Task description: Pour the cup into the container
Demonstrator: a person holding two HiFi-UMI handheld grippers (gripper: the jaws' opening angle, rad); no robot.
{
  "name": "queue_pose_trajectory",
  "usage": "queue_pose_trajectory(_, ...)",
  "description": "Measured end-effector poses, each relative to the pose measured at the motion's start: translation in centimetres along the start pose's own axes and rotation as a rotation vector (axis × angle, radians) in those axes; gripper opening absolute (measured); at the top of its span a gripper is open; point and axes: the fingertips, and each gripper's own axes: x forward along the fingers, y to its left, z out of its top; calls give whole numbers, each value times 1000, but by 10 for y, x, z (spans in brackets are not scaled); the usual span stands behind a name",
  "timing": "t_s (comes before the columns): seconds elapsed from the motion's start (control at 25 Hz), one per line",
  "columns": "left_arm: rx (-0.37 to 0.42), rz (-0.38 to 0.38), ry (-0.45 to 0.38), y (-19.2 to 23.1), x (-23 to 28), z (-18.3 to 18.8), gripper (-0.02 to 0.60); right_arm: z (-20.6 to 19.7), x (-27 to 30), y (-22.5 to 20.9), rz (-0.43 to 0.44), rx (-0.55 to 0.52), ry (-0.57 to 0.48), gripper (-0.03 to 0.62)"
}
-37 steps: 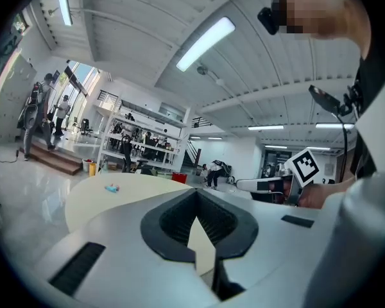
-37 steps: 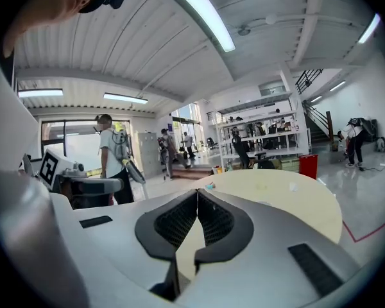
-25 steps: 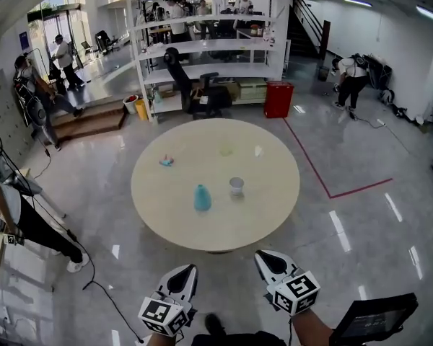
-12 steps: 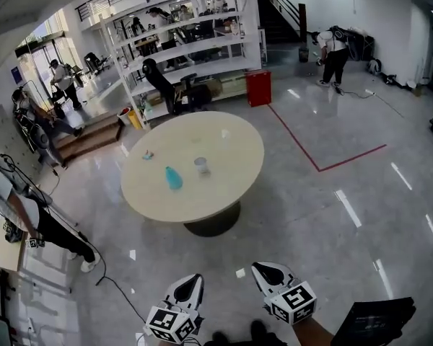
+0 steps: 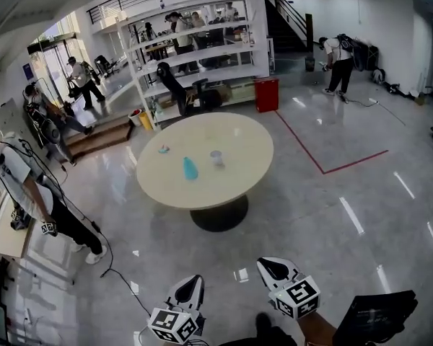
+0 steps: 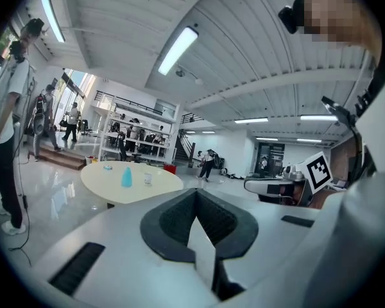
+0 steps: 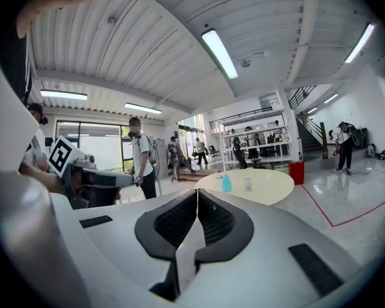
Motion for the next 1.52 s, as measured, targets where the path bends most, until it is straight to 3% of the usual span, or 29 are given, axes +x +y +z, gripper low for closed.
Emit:
queue_pose_trajectory(0.12, -29, 15, -34, 11, -46, -10, -11, -9, -4, 39, 5, -31, 13, 8)
queue_pose_trajectory(0.36, -61, -1, -45, 26, -140, -38, -11, -16, -41, 122, -43, 49, 16, 8)
queue_pose_trajectory(0.68, -72, -53, -74, 1, -201, -37, -11, -6, -96, 181, -74, 31, -5, 8)
queue_pose_trajectory(1.16, -22, -34, -119, -112, -241, -32, -11, -18, -210, 194, 22, 30, -58, 8)
queue_pose_trajectory(1.36, 32, -29, -82, -177, -251, -50, -11, -27, -270, 178, 53, 10, -81, 6)
queue_pose_trajectory(1.52, 21, 5, -56, -193, -265, -56, -11, -35, -289, 182, 65, 42, -58, 6)
